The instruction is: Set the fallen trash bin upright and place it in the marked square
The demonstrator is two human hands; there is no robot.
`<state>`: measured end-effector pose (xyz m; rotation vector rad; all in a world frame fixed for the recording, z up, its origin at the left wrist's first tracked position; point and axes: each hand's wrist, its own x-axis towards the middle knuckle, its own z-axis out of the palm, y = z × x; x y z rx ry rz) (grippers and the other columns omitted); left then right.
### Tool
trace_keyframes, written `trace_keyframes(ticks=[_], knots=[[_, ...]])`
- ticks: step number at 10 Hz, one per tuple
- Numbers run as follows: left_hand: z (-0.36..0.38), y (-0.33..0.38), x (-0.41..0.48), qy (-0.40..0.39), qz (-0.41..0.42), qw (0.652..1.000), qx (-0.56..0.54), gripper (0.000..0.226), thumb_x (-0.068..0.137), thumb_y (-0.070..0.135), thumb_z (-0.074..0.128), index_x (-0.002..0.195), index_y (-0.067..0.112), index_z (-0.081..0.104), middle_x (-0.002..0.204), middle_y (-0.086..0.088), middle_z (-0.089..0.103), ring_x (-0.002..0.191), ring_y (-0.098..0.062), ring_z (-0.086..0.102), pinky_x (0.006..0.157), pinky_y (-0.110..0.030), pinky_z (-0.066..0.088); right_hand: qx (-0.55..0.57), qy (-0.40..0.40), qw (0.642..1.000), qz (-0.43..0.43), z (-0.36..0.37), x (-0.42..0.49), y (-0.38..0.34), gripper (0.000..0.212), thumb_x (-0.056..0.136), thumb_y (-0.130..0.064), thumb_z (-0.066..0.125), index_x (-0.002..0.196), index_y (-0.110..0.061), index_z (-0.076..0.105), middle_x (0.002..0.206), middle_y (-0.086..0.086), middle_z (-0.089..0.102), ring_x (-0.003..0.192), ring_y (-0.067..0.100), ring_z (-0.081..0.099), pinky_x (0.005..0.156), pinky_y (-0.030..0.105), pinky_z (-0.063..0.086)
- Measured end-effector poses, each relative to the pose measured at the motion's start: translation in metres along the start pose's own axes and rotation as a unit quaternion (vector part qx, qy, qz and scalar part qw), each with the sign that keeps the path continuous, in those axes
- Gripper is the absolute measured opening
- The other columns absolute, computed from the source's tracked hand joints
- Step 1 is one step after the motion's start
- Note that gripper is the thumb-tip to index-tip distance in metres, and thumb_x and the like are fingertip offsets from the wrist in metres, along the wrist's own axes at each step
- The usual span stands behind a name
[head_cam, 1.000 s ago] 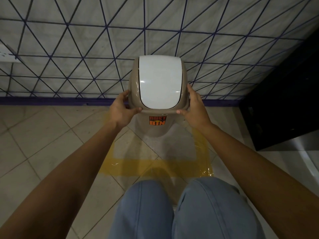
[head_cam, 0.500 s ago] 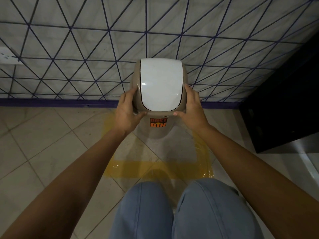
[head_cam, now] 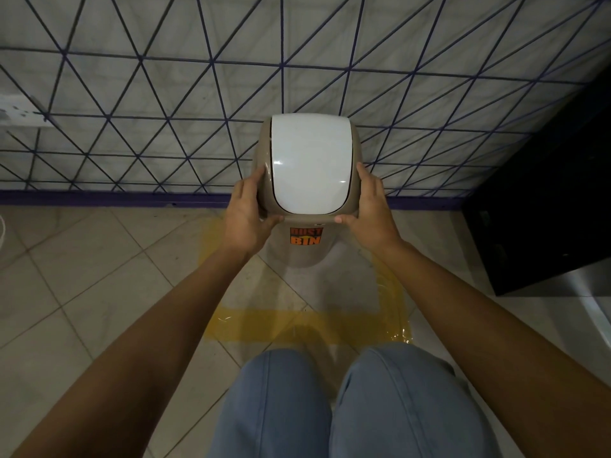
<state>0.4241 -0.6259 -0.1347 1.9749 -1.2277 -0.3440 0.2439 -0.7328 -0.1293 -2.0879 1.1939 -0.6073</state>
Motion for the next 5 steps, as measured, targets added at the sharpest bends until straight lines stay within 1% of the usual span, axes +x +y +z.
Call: trace_keyframes(ticks=[1, 2, 3, 4, 5], knots=[[0.002, 0.001, -0.003, 0.011, 0.017, 1.000, 0.011, 0.086, 0.072, 0.008, 0.078, 0.144, 0.014, 0.030, 0.140, -0.013, 0.040, 0.127, -0.026, 0.042, 0.105, -0.035, 0.039, -0.014, -0.003, 1.000, -0.001, -0.002, -0.001, 0.000, 0.104, 0.069, -0.012, 0.079, 0.148, -0.015, 0.012, 0.150, 0.011, 0.023, 0.139, 0.025, 0.024, 0.115, 0.042, 0.023], [0.002, 0.003, -0.006, 0.021, 0.034, 0.999, 0.016, 0.080, 0.072, 0.009, 0.077, 0.140, 0.014, 0.036, 0.136, -0.013, 0.043, 0.123, -0.026, 0.045, 0.101, -0.037, 0.043, -0.034, 0.000, 0.999, -0.003, -0.007, -0.002, -0.003, 0.102, 0.071, -0.023, 0.079, 0.148, -0.014, 0.012, 0.151, 0.012, 0.021, 0.140, 0.027, 0.020, 0.114, 0.044, 0.022], [0.003, 0.005, -0.005, 0.035, 0.039, 0.998, 0.026, 0.075, 0.072, 0.015, 0.077, 0.137, 0.016, 0.040, 0.134, -0.012, 0.046, 0.123, -0.026, 0.045, 0.100, -0.039, 0.043, -0.056, 0.003, 0.998, -0.012, -0.013, -0.001, -0.005, 0.098, 0.073, -0.031, 0.076, 0.147, -0.013, 0.014, 0.151, 0.012, 0.023, 0.139, 0.027, 0.018, 0.111, 0.043, 0.024], [-0.003, 0.017, -0.002, 0.032, 0.041, 0.997, 0.053, 0.071, 0.075, 0.022, 0.076, 0.136, 0.016, 0.041, 0.131, -0.011, 0.050, 0.122, -0.028, 0.045, 0.098, -0.037, 0.040, -0.061, 0.005, 0.998, -0.016, -0.025, -0.001, -0.019, 0.092, 0.075, -0.032, 0.073, 0.147, -0.015, 0.018, 0.149, 0.011, 0.026, 0.138, 0.027, 0.020, 0.108, 0.044, 0.028], [-0.013, 0.037, -0.007, 0.018, 0.041, 0.995, 0.085, 0.067, 0.076, 0.022, 0.074, 0.135, 0.014, 0.043, 0.130, -0.014, 0.053, 0.120, -0.032, 0.046, 0.097, -0.041, 0.041, -0.063, -0.018, 0.998, 0.004, -0.043, -0.005, -0.035, 0.091, 0.077, -0.032, 0.072, 0.148, -0.018, 0.016, 0.150, 0.010, 0.025, 0.138, 0.027, 0.020, 0.108, 0.045, 0.030]])
